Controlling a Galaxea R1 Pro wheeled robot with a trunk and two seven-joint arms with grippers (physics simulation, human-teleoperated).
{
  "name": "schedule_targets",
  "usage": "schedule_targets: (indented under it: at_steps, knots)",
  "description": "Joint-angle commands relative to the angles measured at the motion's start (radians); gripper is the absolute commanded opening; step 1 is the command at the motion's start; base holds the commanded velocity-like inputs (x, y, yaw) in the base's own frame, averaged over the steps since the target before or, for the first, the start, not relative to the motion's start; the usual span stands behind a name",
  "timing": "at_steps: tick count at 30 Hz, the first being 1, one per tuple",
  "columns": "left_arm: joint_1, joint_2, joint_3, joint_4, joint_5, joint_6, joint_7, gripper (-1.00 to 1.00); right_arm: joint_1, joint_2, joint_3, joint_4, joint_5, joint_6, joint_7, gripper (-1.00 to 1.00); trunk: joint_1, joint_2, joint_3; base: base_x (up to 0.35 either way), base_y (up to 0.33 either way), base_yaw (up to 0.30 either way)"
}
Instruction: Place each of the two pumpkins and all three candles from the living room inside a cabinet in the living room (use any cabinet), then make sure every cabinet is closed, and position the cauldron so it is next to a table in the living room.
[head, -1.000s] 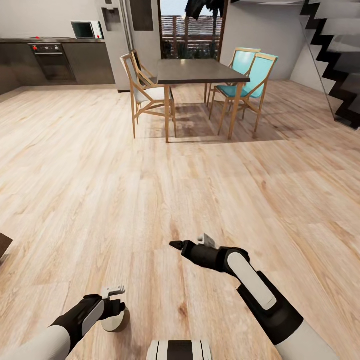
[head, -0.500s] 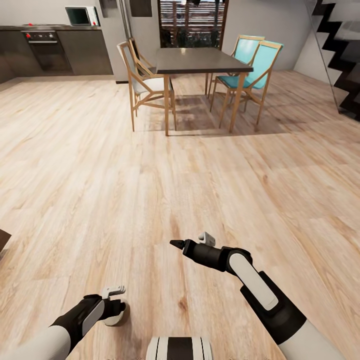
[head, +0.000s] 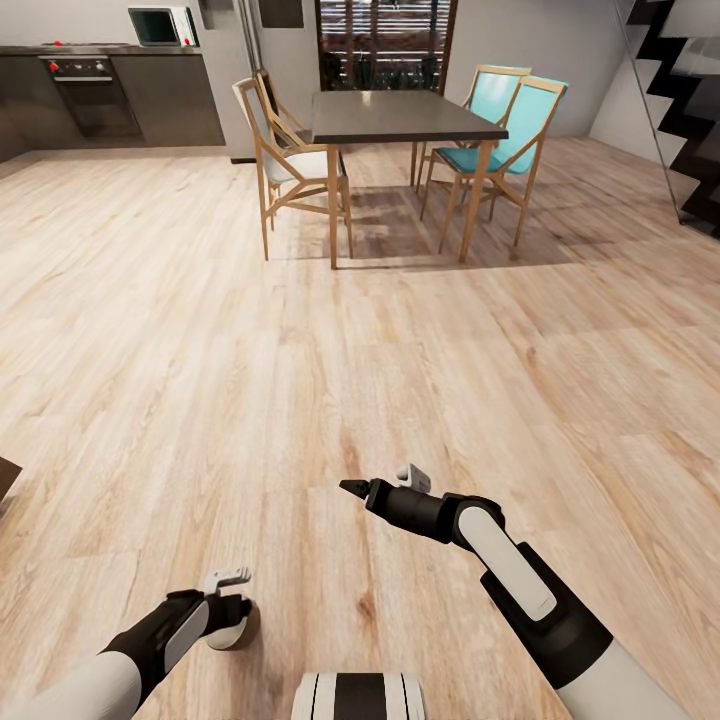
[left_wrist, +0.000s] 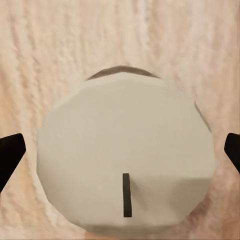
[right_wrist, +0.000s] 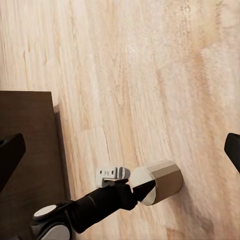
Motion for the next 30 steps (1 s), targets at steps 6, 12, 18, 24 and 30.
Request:
schedule_targets:
  at_steps: [6,12,18,24,30]
  knots:
    - [0.000,0.000,-0.007,-0.003,0.010,-0.004,0.007,1.00,-0.001,-0.001,0.002,-0.001,-0.011,-0.001,-0.010,1.00,0.001,-0.001,-0.012,0.000,0.000,0.000]
    - [0.000,0.000,-0.008,-0.003,0.009,-0.004,0.007,1.00,-0.001,-0.001,0.001,-0.001,-0.011,-0.001,-0.010,1.00,0.002,-0.001,-0.016,0.000,0.000,0.000]
    - [0.000,0.000,-0.008,-0.003,0.010,-0.004,0.007,1.00,-0.001,-0.001,0.002,-0.002,-0.011,-0.001,-0.010,1.00,0.002,-0.001,-0.016,0.000,0.000,0.000]
    - [0.000,0.000,-0.008,-0.003,0.010,-0.004,0.007,1.00,-0.001,-0.001,0.002,-0.001,-0.011,-0.001,-0.010,1.00,0.002,-0.001,-0.016,0.000,0.000,0.000]
    - [0.000,0.000,-0.008,-0.003,0.010,-0.004,0.007,1.00,-0.001,-0.001,0.001,0.000,-0.011,-0.001,-0.010,1.00,0.002,-0.001,-0.016,0.000,0.000,0.000]
